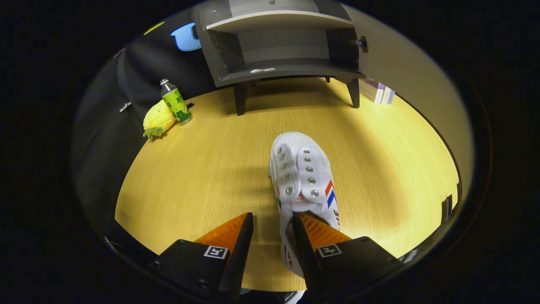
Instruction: Open the shoe cabinet door, grab the shoes and put them into the shoe cabinet, then close the shoe cabinet door.
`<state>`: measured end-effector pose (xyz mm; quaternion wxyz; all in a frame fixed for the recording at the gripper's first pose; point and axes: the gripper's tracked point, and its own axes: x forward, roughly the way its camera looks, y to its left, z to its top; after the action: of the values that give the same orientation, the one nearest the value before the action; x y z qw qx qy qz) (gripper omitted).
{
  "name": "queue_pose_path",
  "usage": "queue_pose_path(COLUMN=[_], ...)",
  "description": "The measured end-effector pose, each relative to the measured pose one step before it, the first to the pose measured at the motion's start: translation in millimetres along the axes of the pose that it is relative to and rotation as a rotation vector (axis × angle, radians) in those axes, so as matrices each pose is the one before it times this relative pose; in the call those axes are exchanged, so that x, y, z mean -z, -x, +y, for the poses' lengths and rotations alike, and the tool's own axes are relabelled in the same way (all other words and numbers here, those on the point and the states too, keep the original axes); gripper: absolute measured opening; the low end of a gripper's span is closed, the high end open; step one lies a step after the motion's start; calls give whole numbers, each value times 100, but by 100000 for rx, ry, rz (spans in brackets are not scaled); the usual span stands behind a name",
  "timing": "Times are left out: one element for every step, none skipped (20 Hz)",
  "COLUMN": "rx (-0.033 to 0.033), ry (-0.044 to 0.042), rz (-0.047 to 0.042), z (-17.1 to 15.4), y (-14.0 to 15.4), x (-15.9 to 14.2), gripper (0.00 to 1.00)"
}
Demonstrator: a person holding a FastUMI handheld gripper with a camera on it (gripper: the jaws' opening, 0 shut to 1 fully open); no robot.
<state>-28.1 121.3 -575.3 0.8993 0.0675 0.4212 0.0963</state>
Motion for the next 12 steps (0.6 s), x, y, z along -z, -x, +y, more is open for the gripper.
queue_pose_path(rx=[-586, 213, 759, 1346, 1046, 1009, 2071, 2439, 1483, -1812, -1115, -1587], ry=[513, 1448, 958, 316, 250, -477, -115, 167, -456, -604, 112, 1763], rz=[-4720, -3580, -2726, -2808, -1927, -1980, -1539, -1640, -942, -658, 1672, -479], z=[339, 115, -10, -167, -165, -171, -443, -785, -594, 264, 257, -46], y=[-280, -473, -233, -473, -404, -977, -658, -748, -1173, 443, -889, 823], x=[-435, -371, -136, -405, -359, -586, -462, -444, -123, -467, 166, -270], gripper=[61, 60, 60, 60, 60, 60, 60, 59, 47, 34, 21, 9])
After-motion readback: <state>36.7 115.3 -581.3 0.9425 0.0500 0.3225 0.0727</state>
